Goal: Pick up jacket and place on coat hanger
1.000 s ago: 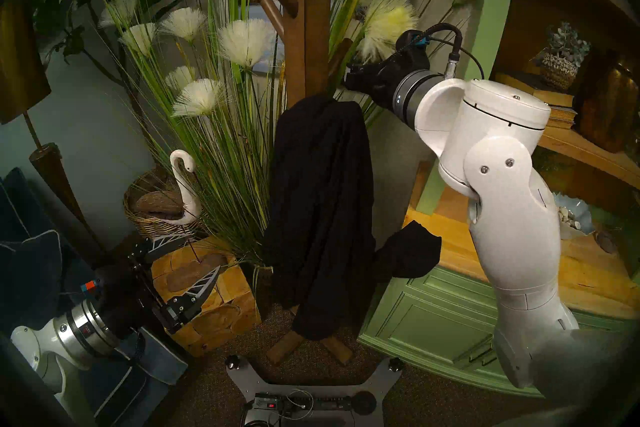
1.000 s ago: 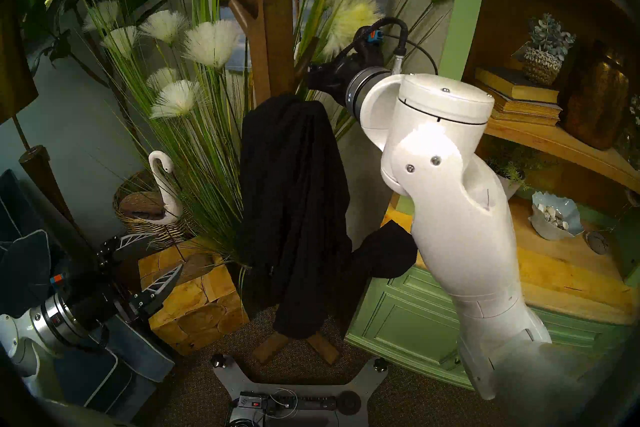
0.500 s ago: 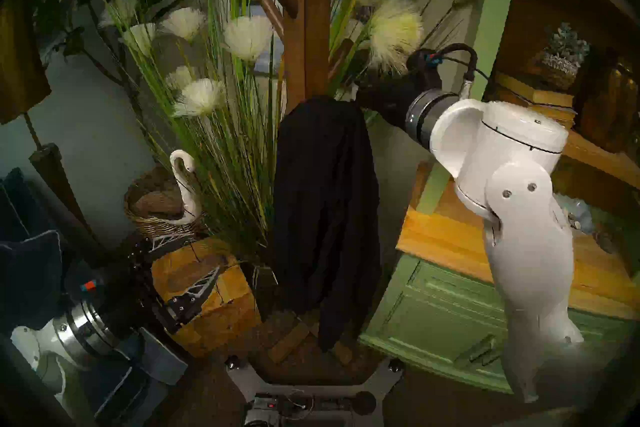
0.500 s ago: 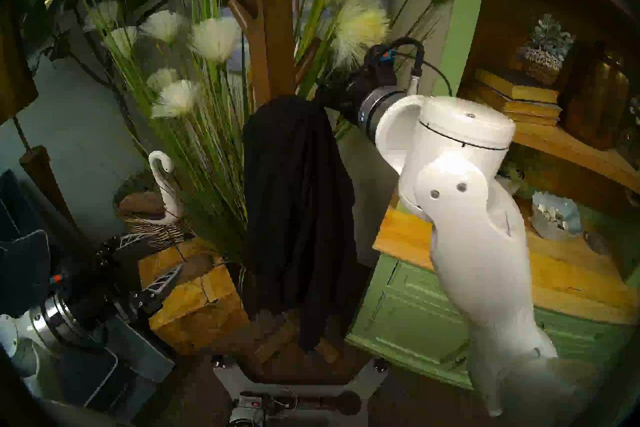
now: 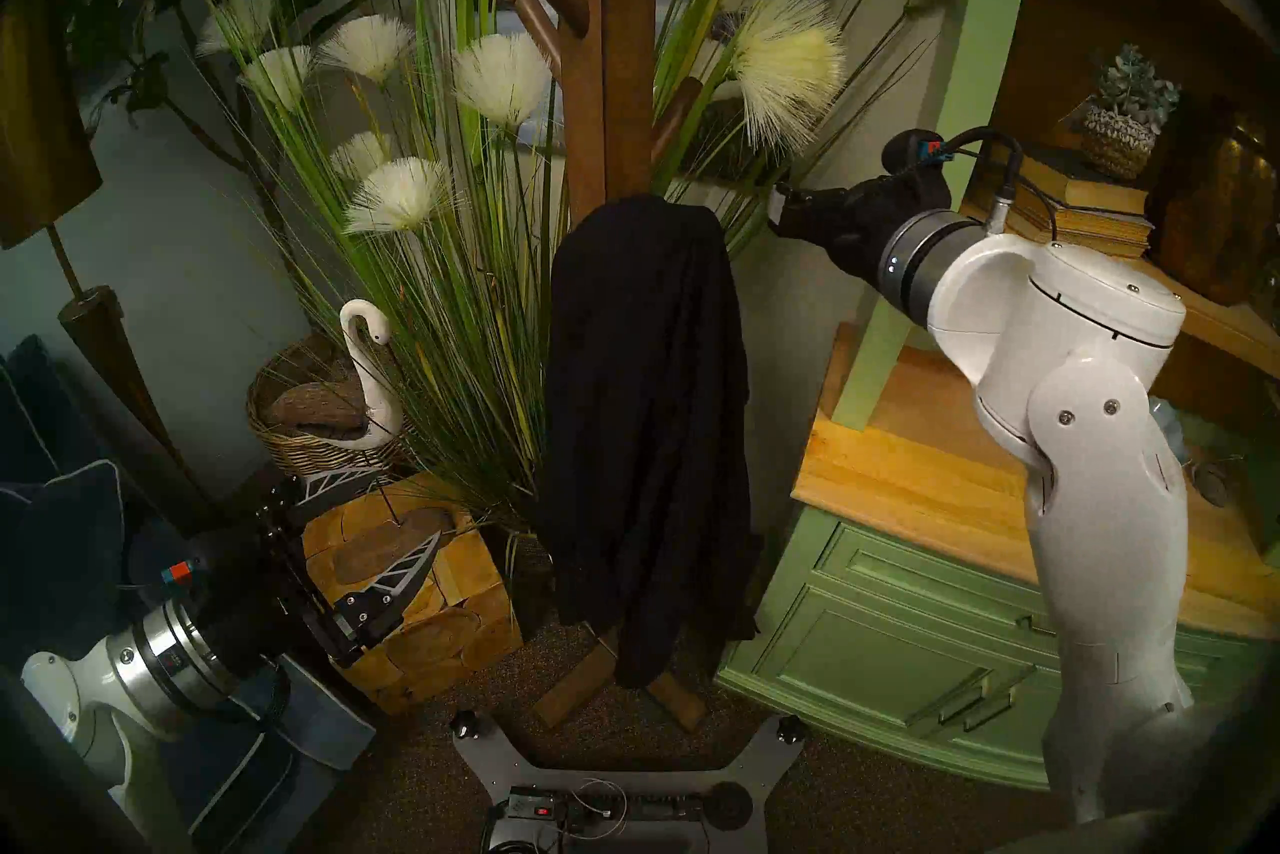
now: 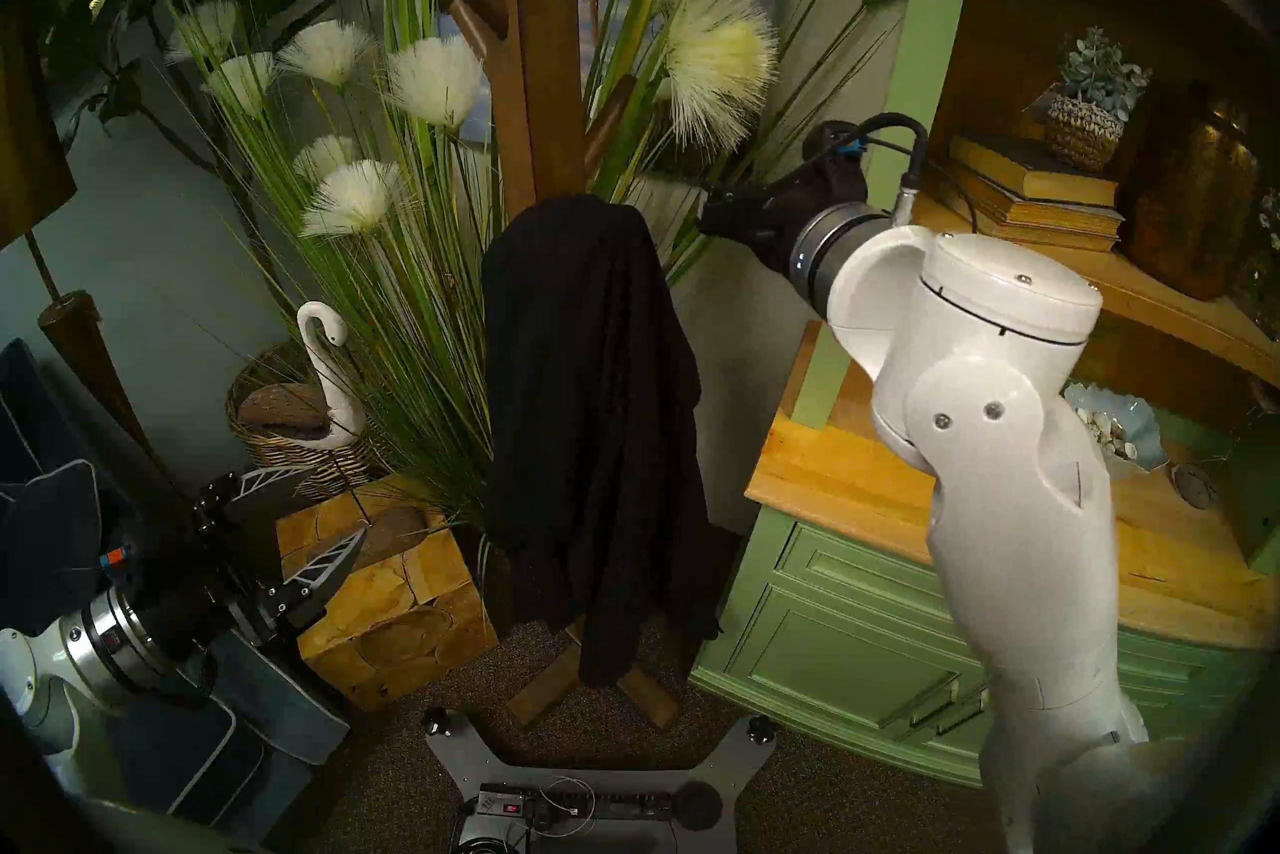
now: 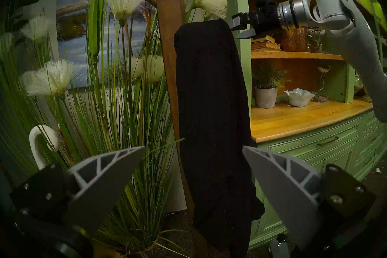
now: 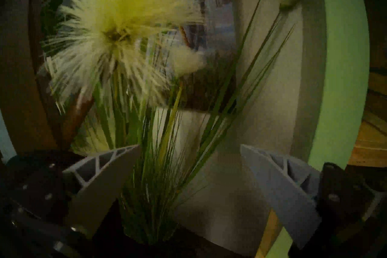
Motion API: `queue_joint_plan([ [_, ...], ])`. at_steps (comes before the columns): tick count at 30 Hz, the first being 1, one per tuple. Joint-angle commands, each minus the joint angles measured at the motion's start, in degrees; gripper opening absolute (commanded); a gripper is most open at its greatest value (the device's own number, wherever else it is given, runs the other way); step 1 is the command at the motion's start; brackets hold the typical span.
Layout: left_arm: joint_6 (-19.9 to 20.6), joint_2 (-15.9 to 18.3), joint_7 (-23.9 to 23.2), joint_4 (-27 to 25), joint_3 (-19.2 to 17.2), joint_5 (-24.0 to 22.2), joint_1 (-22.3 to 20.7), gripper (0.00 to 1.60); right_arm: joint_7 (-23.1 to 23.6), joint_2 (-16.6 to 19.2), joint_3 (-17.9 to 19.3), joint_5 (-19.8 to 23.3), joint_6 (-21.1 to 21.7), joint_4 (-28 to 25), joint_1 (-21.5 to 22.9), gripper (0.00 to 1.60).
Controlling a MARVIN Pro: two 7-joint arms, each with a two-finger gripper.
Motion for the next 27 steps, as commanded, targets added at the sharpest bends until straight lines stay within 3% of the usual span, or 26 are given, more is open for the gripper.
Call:
queue_joint_plan([
  [1,-0.11,0.10,-0.04,-0.78,0.04,-0.30,-0.39,1.60,0.03,2.26,2.77,-0.29,0.05,-1.40,-5.01,1.60],
  [10,-0.10,0.01,-0.24,-0.44,0.03,0.19,-0.53,1.60,-0.98,4.45,3.67,-0.64,1.11,-1.40,-12.62,1.60],
  [27,-0.10,-0.17,-0.60,-0.16,0.00,0.92,-0.91,1.60,-1.26,7.09,9.76,-0.57,1.22,-1.40,-25.56,1.60],
])
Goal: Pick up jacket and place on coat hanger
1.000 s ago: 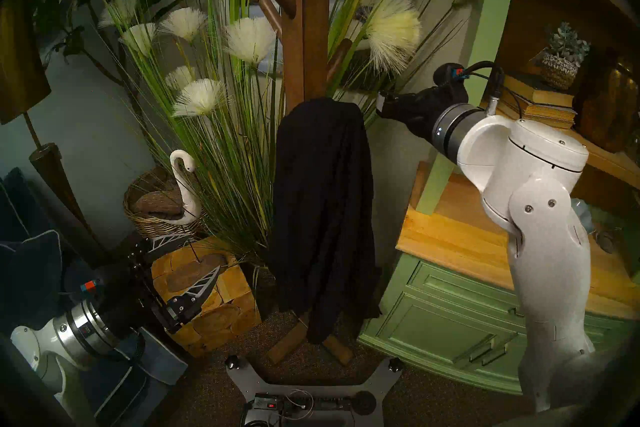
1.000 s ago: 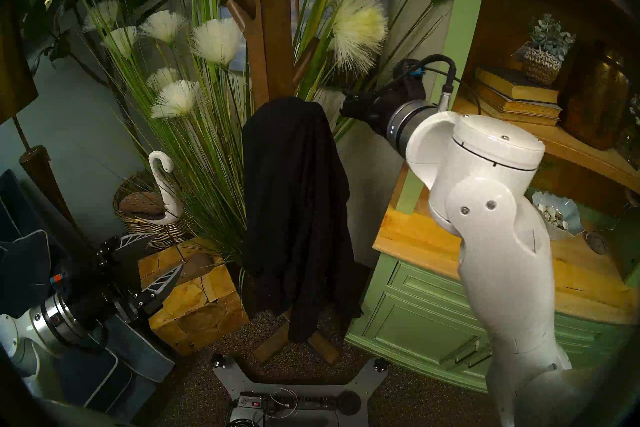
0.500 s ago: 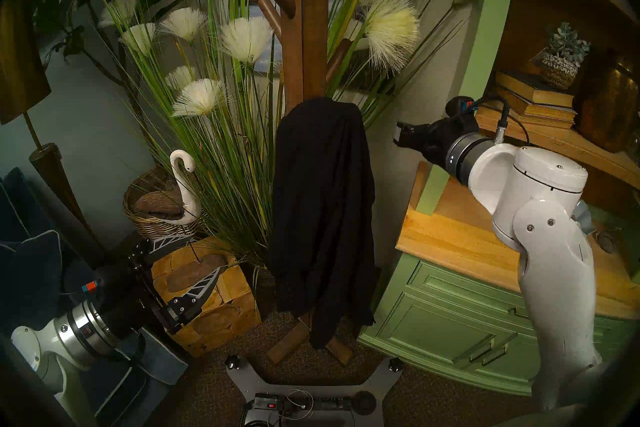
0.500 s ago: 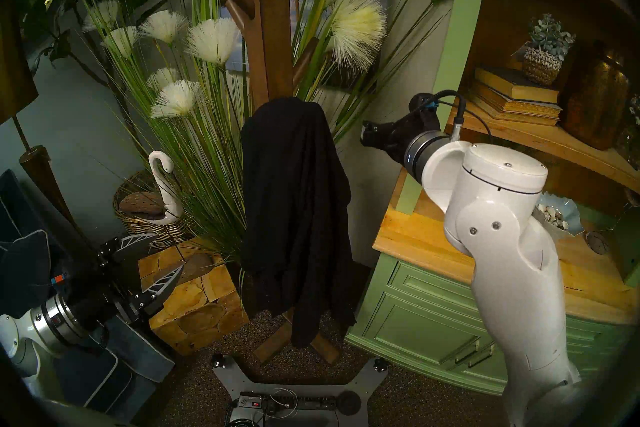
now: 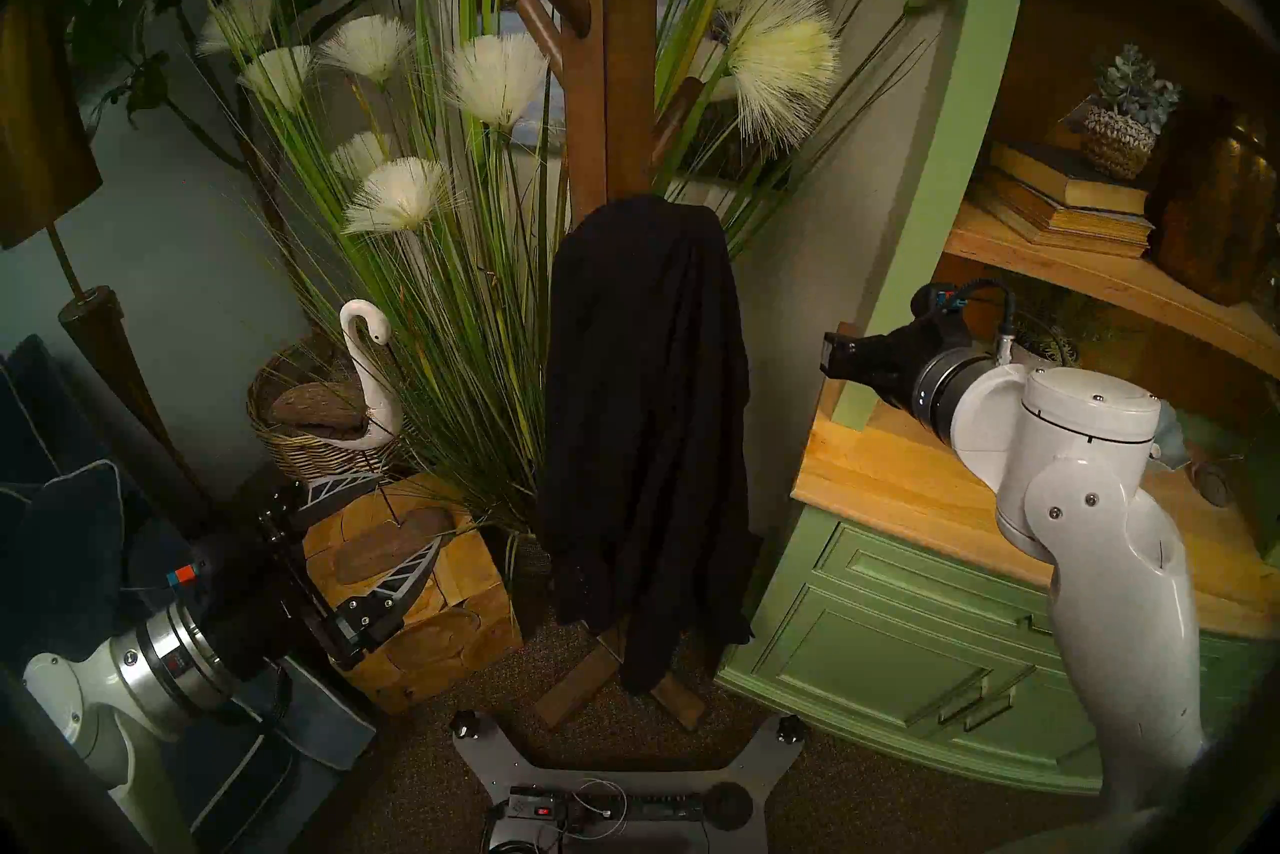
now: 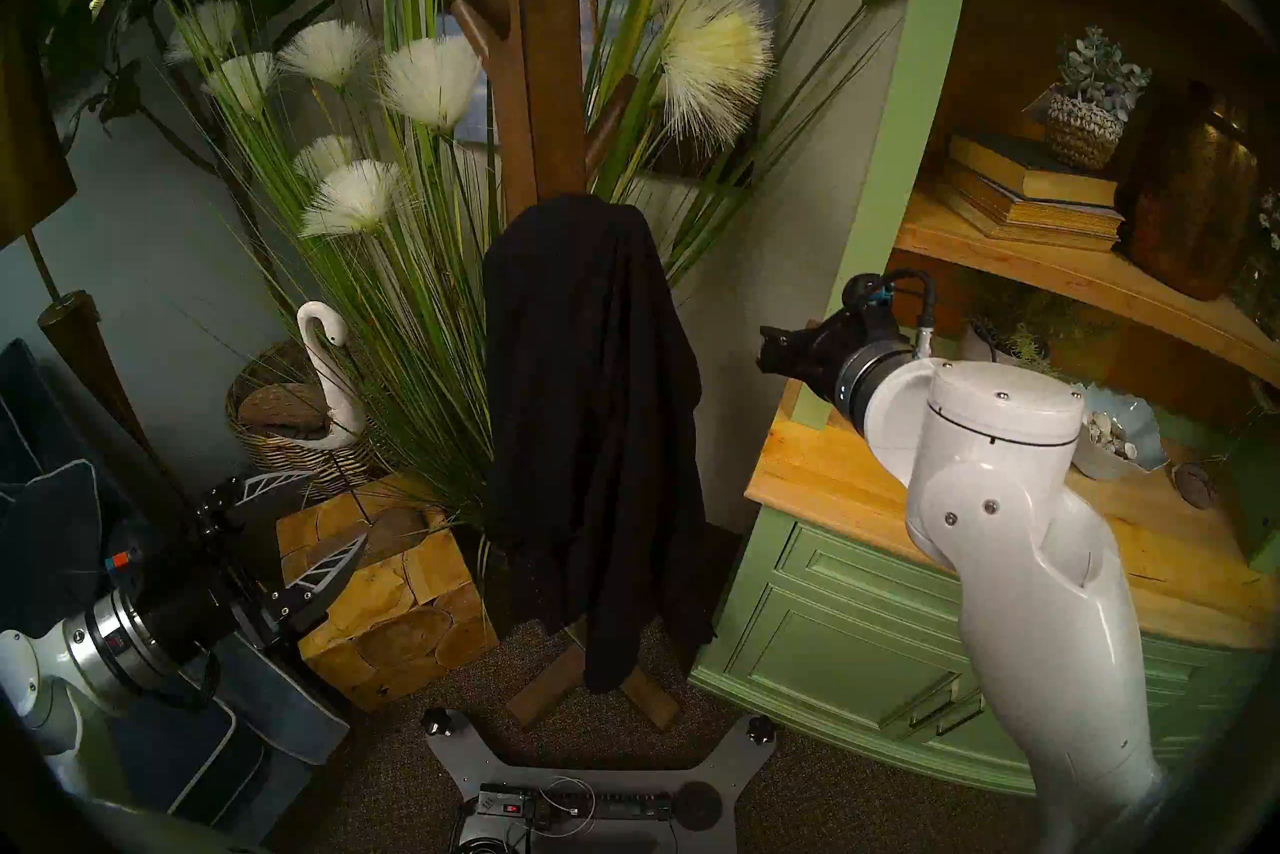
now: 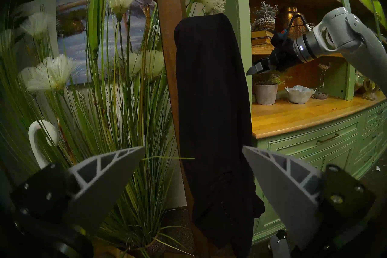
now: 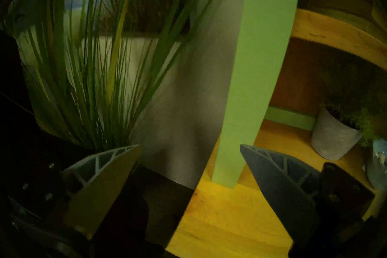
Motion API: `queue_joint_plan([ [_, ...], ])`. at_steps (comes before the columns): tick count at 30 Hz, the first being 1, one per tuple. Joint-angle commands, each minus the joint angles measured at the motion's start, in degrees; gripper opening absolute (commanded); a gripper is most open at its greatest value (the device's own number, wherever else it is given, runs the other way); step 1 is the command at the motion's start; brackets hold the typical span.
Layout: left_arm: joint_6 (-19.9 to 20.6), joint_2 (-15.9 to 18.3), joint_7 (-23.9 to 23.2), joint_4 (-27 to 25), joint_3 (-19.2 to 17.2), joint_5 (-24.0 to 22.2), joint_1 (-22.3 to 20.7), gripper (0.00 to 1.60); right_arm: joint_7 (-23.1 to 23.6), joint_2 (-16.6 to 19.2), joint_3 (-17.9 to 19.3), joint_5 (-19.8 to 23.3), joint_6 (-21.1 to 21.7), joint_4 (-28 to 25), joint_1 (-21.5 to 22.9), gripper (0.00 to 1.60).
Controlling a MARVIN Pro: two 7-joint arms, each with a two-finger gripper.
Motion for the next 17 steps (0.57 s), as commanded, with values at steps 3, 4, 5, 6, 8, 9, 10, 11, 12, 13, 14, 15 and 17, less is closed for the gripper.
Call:
queue_joint_plan([
  [3,-0.12,0.06,-0.10,-0.80,0.04,-0.26,-0.49,1.60,0.91,2.18,2.58,-0.61,-0.25,-1.38,-6.84,1.60],
  [4,-0.12,0.05,-0.12,-0.78,0.04,-0.21,-0.51,1.60,1.08,2.31,2.46,-0.63,-0.25,-1.38,-7.32,1.60],
  [5,-0.12,0.04,-0.14,-0.77,0.03,-0.17,-0.53,1.60,1.27,2.43,2.43,-0.67,-0.30,-1.38,-7.87,1.60],
  [6,-0.11,0.02,-0.16,-0.75,0.03,-0.13,-0.55,1.60,1.43,2.57,2.32,-0.78,-0.36,-1.38,-8.28,1.60],
  [8,-0.11,0.00,-0.20,-0.72,0.03,-0.06,-0.59,1.60,1.94,2.76,2.15,-0.78,-0.50,-1.38,-9.19,1.60],
  [9,-0.11,-0.01,-0.22,-0.71,0.02,-0.03,-0.61,1.60,2.16,2.86,2.11,-0.81,-0.55,-1.38,-9.59,1.60],
  [10,-0.11,-0.02,-0.24,-0.69,0.02,0.02,-0.64,1.60,2.46,3.06,2.10,-0.92,-0.67,-1.38,-10.13,1.60],
  [11,-0.11,-0.03,-0.26,-0.69,0.02,0.04,-0.66,1.60,2.65,3.02,2.12,-0.88,-0.80,-1.38,-10.31,1.60],
  [12,-0.11,-0.04,-0.28,-0.69,0.02,0.07,-0.69,1.60,3.11,3.11,2.17,-0.78,-0.93,-1.38,-10.64,1.60],
  [13,-0.11,-0.06,-0.30,-0.68,0.01,0.11,-0.71,1.60,3.37,3.26,2.24,-0.85,-1.02,-1.38,-11.12,1.60],
  [14,-0.11,-0.07,-0.32,-0.67,0.01,0.14,-0.73,1.60,3.60,3.37,2.29,-0.89,-1.11,-1.38,-11.49,1.60],
  [15,-0.11,-0.08,-0.34,-0.67,0.00,0.17,-0.76,1.60,3.82,3.48,2.35,-0.94,-1.21,-1.38,-11.83,1.60],
  [17,-0.11,-0.11,-0.38,-0.66,0.00,0.24,-0.80,1.60,4.36,3.73,2.48,-1.06,-1.46,-1.38,-12.61,1.60],
])
